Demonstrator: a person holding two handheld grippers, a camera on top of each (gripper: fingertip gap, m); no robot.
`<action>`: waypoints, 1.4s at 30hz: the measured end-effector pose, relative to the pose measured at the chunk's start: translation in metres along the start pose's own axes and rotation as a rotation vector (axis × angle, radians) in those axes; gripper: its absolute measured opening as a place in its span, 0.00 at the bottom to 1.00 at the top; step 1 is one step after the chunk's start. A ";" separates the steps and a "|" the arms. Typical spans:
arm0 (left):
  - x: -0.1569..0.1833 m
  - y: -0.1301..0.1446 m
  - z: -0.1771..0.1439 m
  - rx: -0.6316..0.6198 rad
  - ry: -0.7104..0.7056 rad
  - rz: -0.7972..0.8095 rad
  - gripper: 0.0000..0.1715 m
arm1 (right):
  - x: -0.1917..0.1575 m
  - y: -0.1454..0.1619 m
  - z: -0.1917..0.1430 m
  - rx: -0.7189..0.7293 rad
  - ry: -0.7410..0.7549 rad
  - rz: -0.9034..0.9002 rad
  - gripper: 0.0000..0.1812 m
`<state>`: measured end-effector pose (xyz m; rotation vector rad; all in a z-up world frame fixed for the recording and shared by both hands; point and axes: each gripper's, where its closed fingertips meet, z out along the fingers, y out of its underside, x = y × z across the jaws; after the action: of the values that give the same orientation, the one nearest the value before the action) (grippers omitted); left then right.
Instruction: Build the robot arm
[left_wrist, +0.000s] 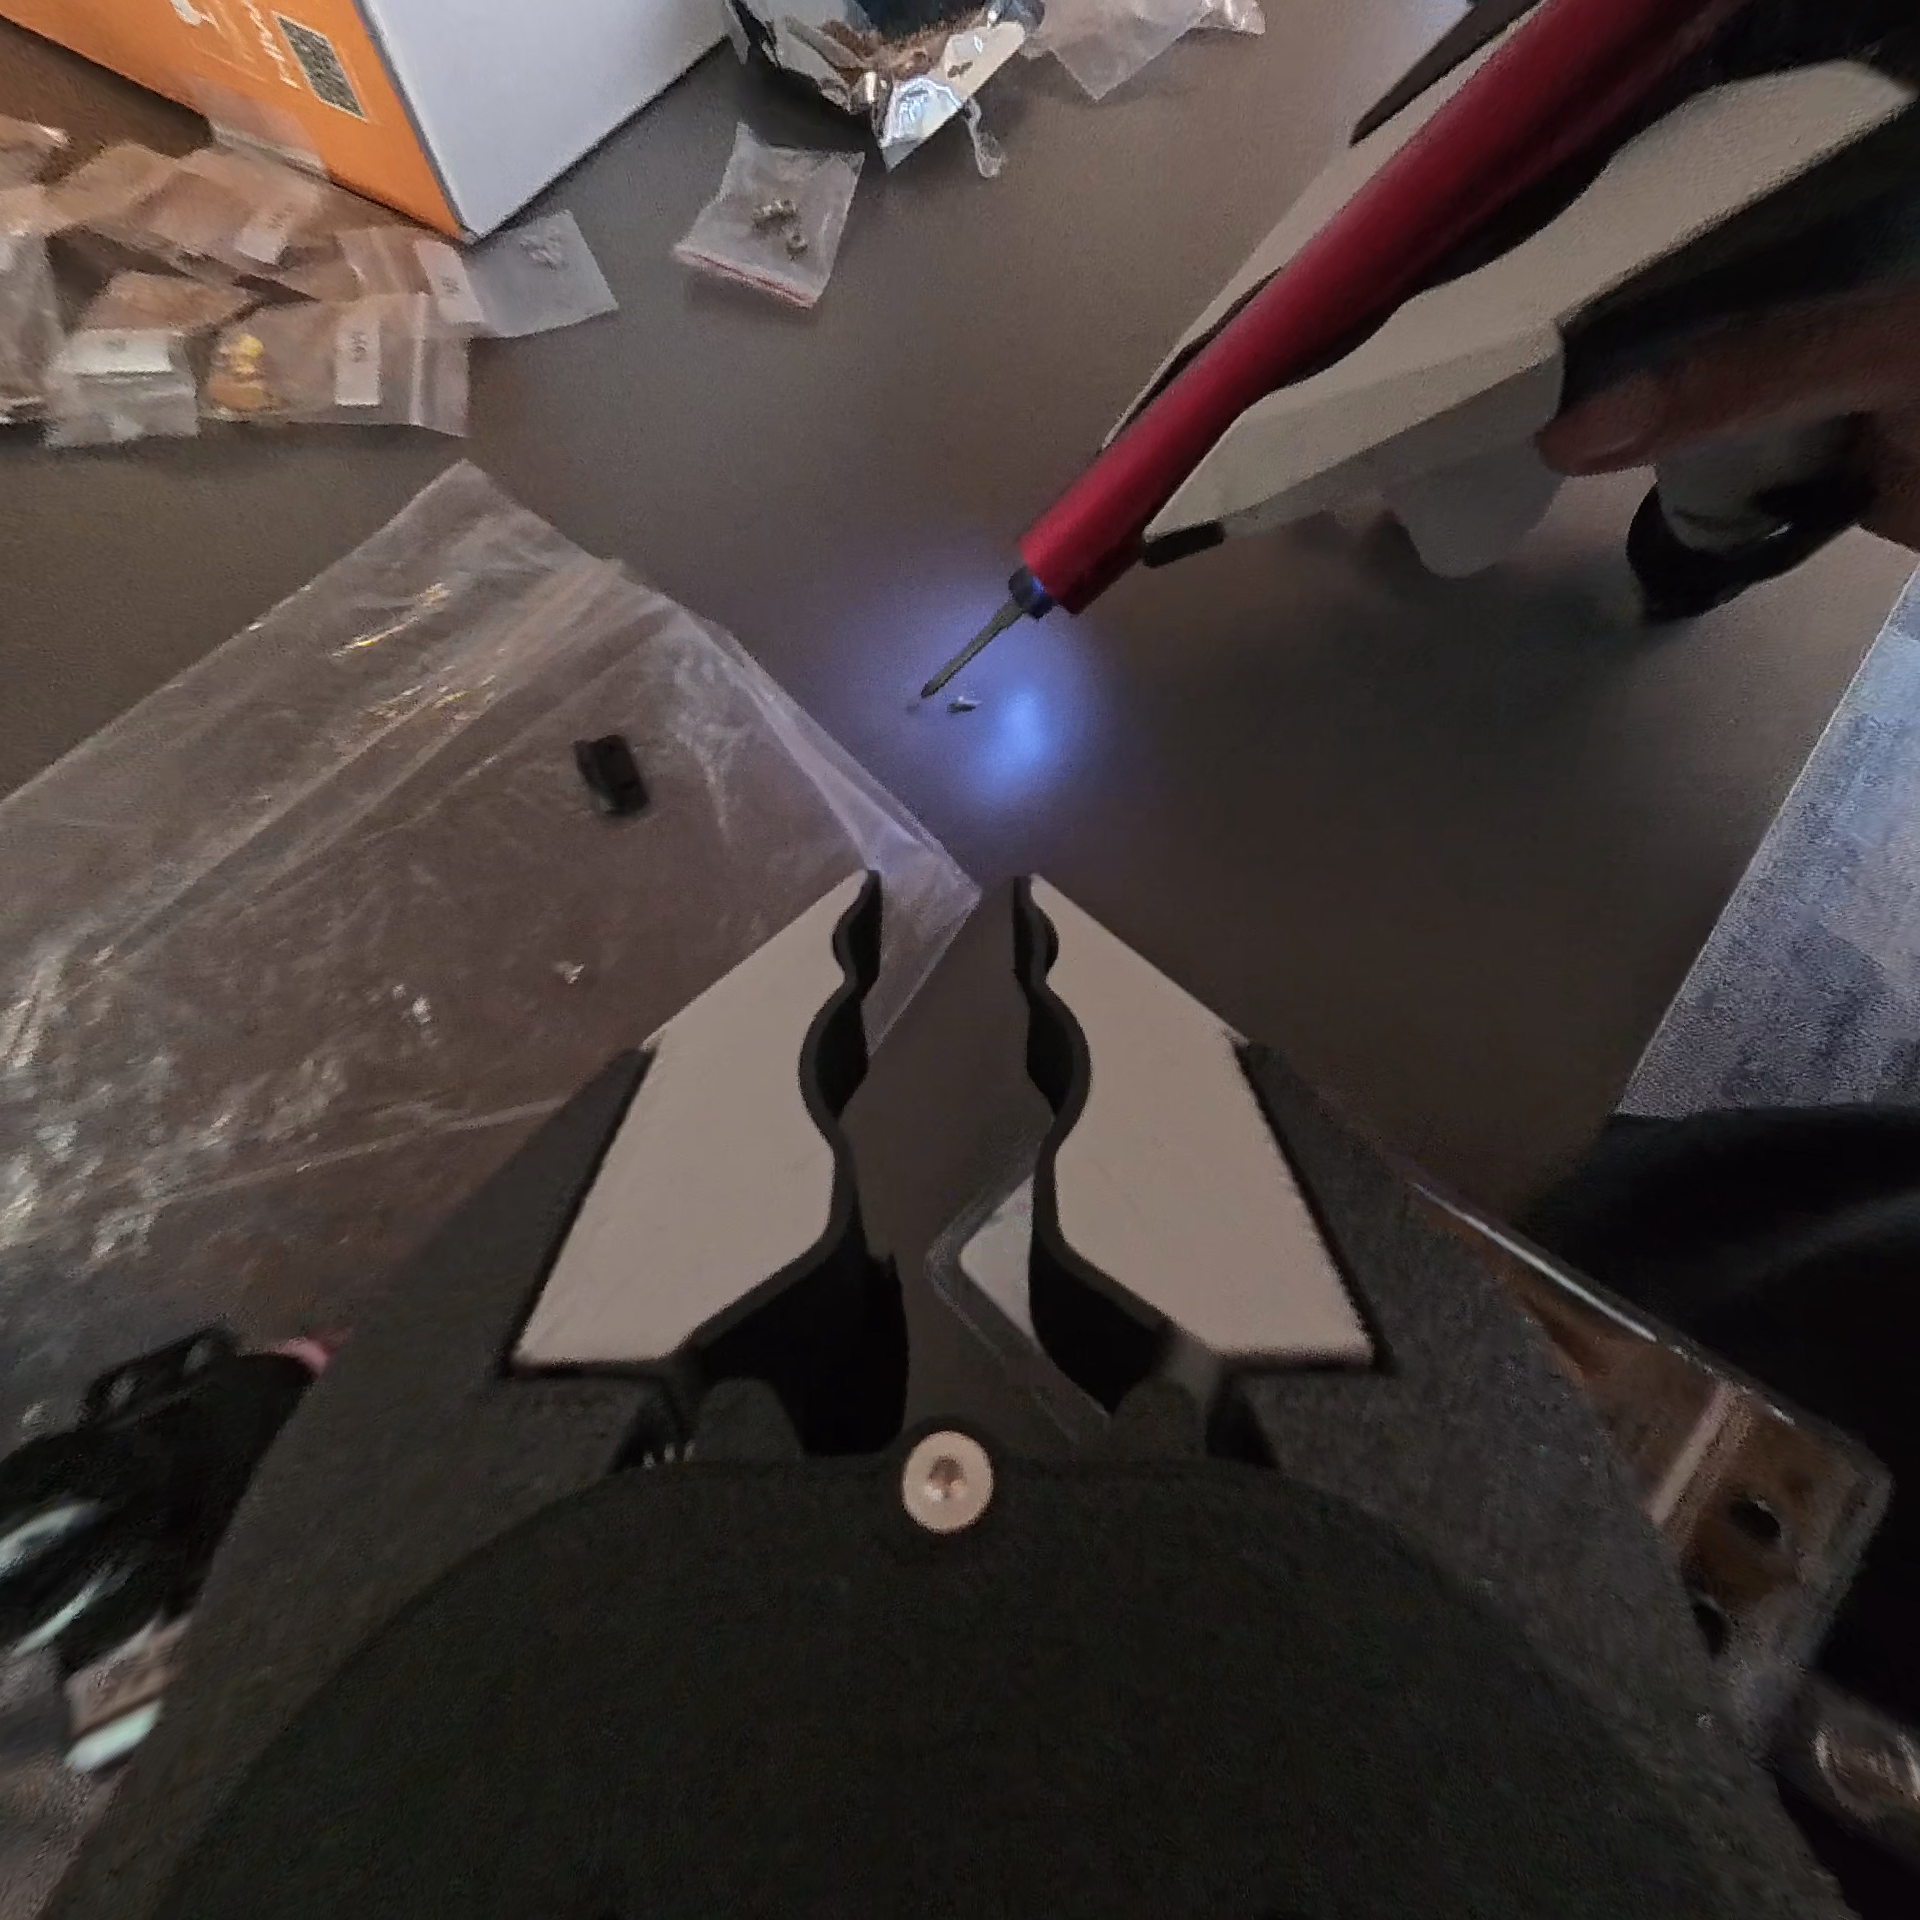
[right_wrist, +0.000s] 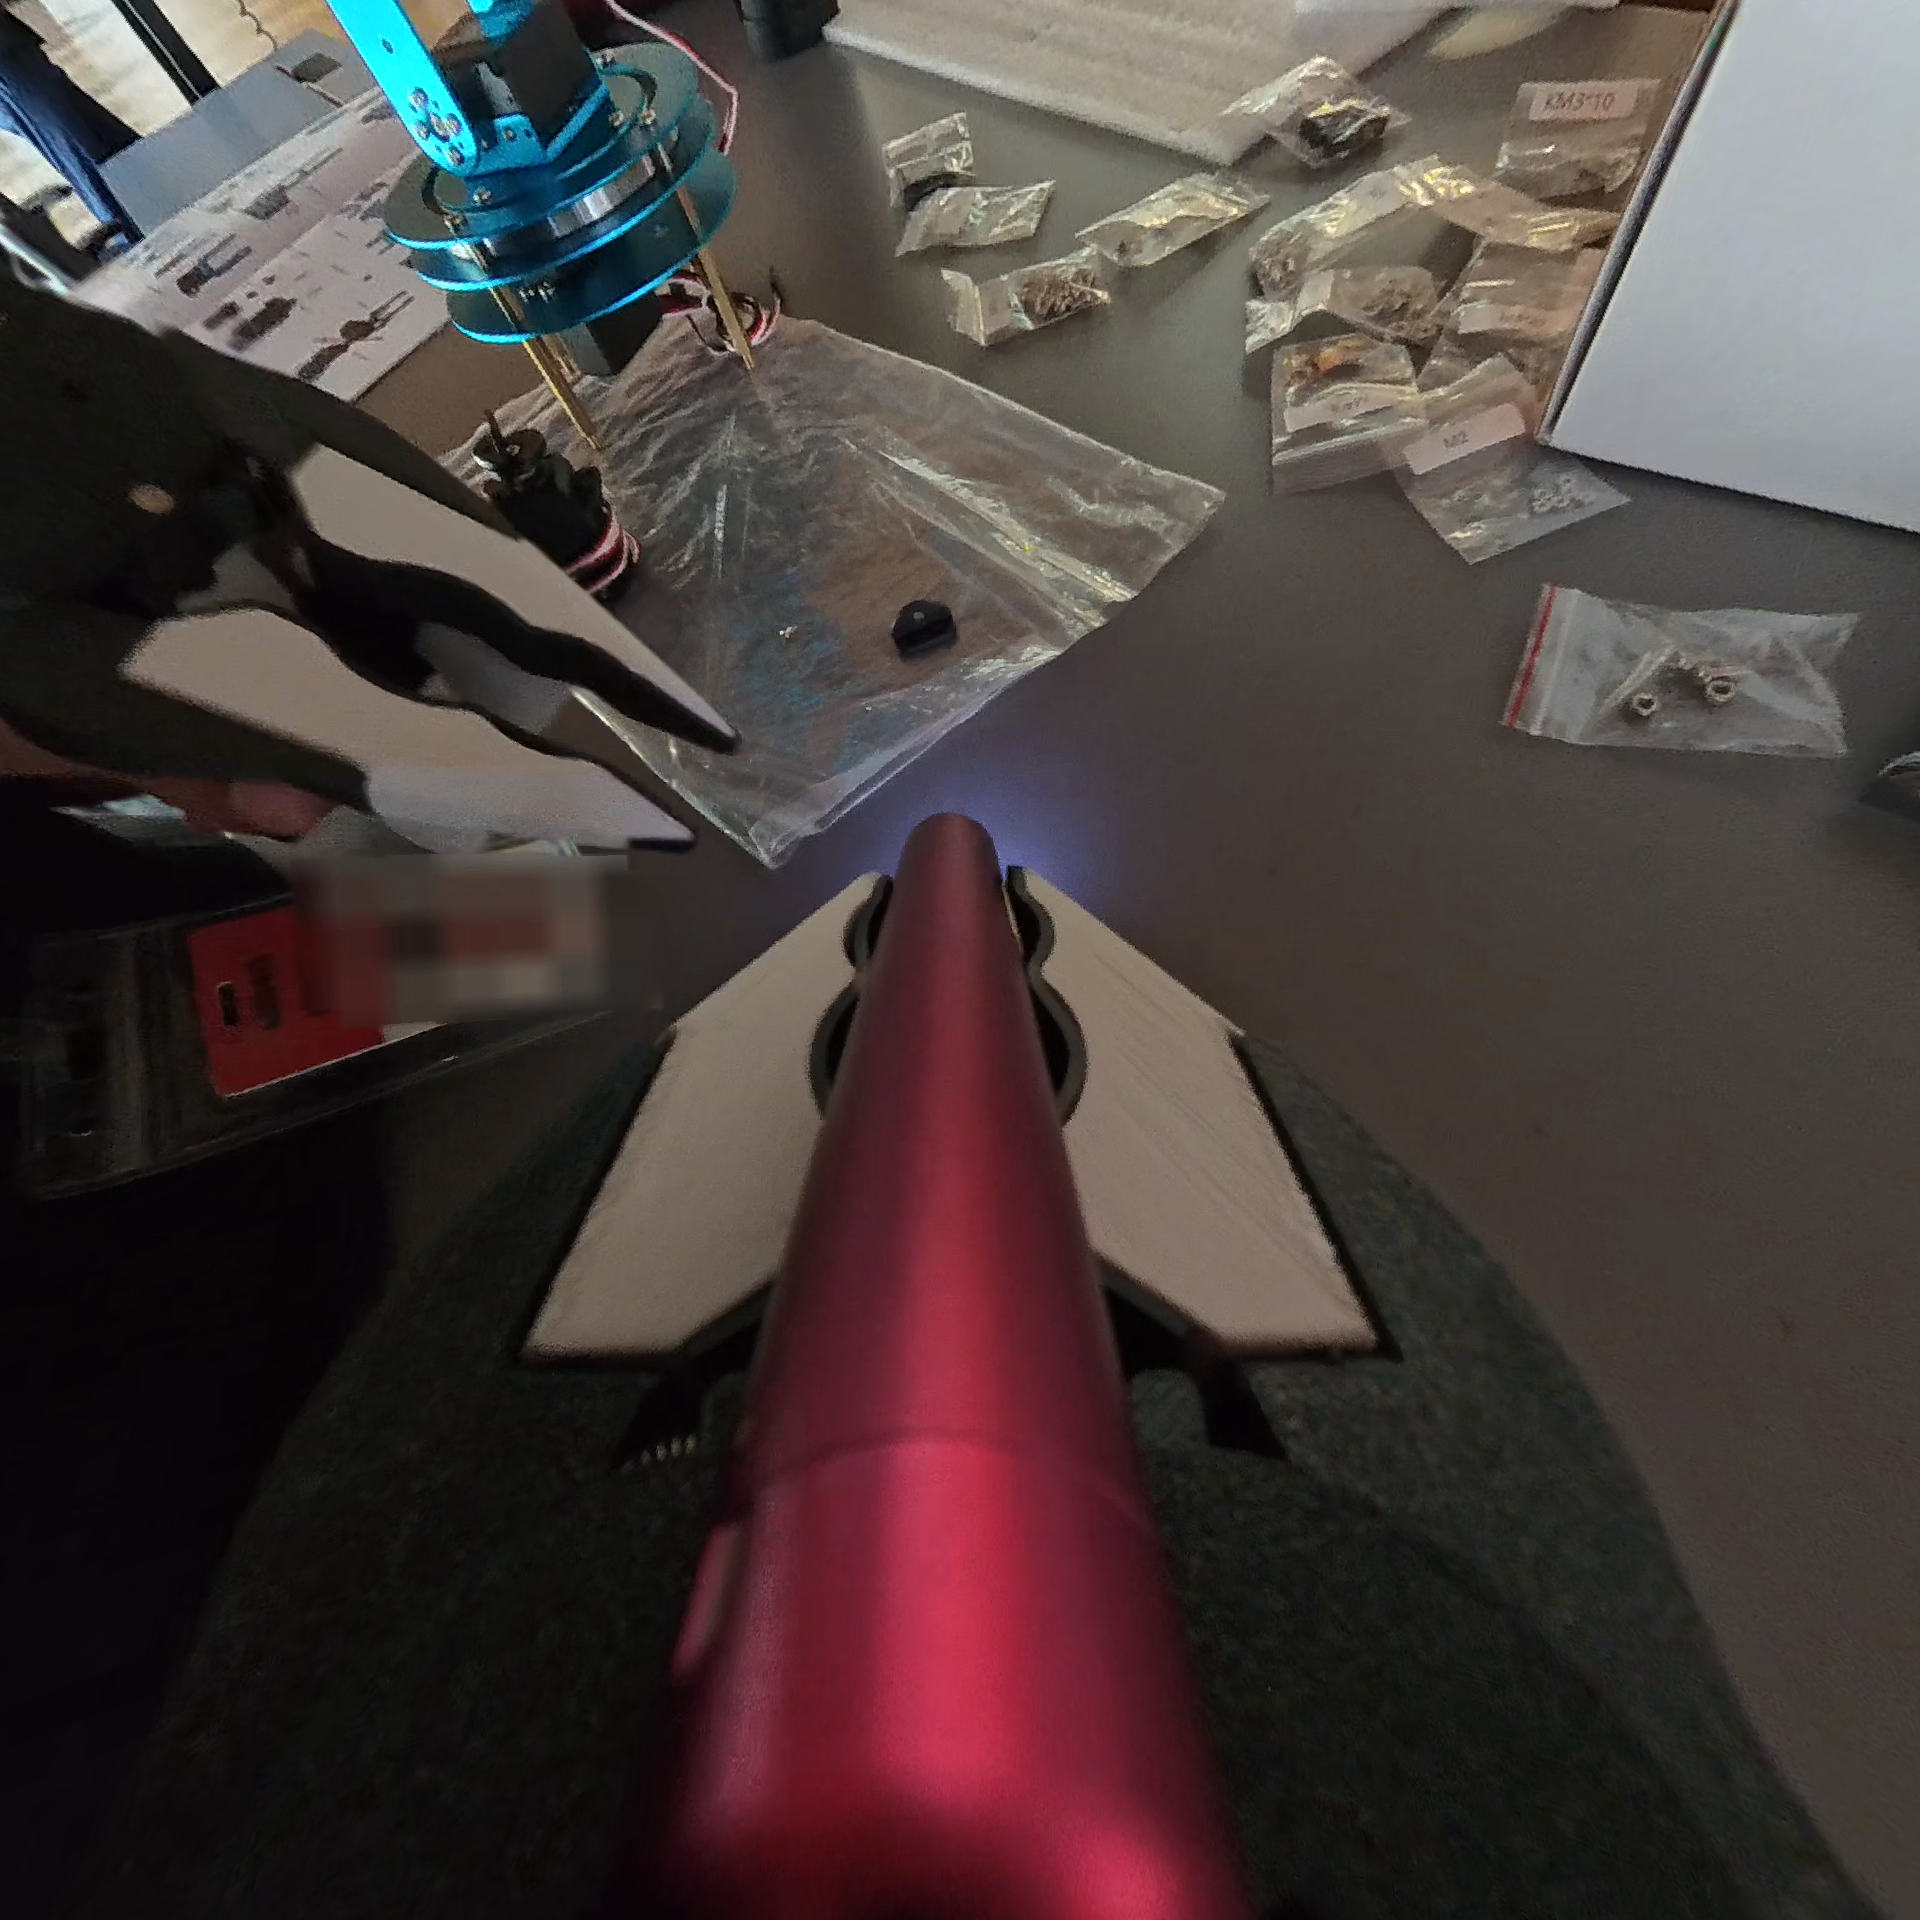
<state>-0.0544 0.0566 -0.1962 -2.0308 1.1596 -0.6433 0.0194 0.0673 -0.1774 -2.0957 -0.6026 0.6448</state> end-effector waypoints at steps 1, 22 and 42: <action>0.002 -0.002 0.005 -0.002 0.006 0.005 0.15 | -0.001 -0.001 -0.002 0.005 -0.013 0.014 0.12; 0.001 -0.017 0.026 0.045 0.037 -0.135 0.16 | -0.008 -0.013 -0.011 0.047 -0.081 0.077 0.15; -0.029 -0.067 -0.040 0.361 -0.229 0.246 0.09 | -0.043 -0.080 -0.018 0.280 -0.375 0.305 0.13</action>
<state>-0.0609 0.0921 -0.1213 -1.5816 1.0499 -0.4460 -0.0160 0.0730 -0.0918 -1.8265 -0.3676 1.2407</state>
